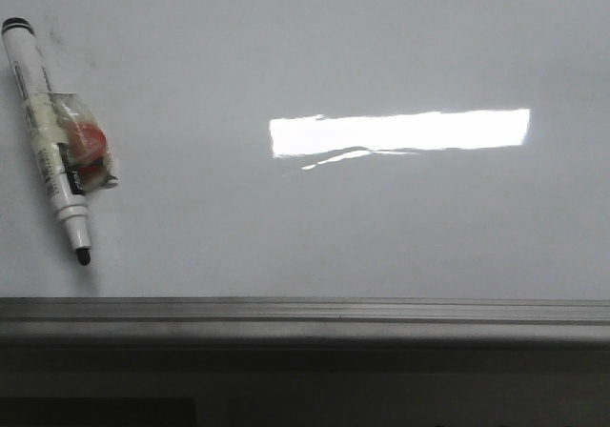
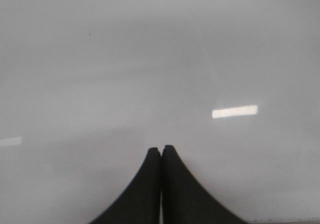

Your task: Write number 3 on whiteboard

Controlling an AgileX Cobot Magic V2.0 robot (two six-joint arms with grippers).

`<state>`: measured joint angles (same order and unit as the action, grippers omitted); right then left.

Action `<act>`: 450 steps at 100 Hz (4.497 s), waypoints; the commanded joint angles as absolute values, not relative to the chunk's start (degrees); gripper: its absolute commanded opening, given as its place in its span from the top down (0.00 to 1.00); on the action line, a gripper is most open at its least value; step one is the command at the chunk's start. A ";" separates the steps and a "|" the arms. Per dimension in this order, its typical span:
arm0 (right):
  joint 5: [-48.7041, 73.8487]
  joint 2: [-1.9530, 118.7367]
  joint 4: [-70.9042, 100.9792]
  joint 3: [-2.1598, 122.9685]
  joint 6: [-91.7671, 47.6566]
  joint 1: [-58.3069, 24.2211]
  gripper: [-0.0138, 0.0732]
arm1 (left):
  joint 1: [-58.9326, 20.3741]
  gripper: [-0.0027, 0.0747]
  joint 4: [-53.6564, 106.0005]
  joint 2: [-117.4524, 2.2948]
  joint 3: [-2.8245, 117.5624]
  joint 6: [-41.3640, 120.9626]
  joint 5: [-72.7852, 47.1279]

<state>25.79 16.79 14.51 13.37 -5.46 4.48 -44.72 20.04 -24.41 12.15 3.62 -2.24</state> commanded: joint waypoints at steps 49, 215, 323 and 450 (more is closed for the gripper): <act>20.70 17.76 14.92 15.37 -5.84 4.41 0.92 | -49.95 0.42 30.76 -44.74 13.96 3.12 12.23; 23.12 23.69 20.66 23.00 -15.99 -16.98 0.67 | -49.95 0.99 -9.06 -56.80 20.19 -1.23 18.20; 7.27 64.26 15.29 45.79 -16.76 -58.80 0.44 | -49.95 0.99 -32.88 -57.43 21.43 -0.90 17.14; 23.13 68.26 14.55 64.66 -16.55 -42.62 0.92 | -49.95 0.42 -15.55 -39.03 21.43 -0.90 0.68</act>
<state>24.92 67.74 14.99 60.98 -16.62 -43.68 -49.99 -17.04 -39.19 19.61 -0.78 -3.36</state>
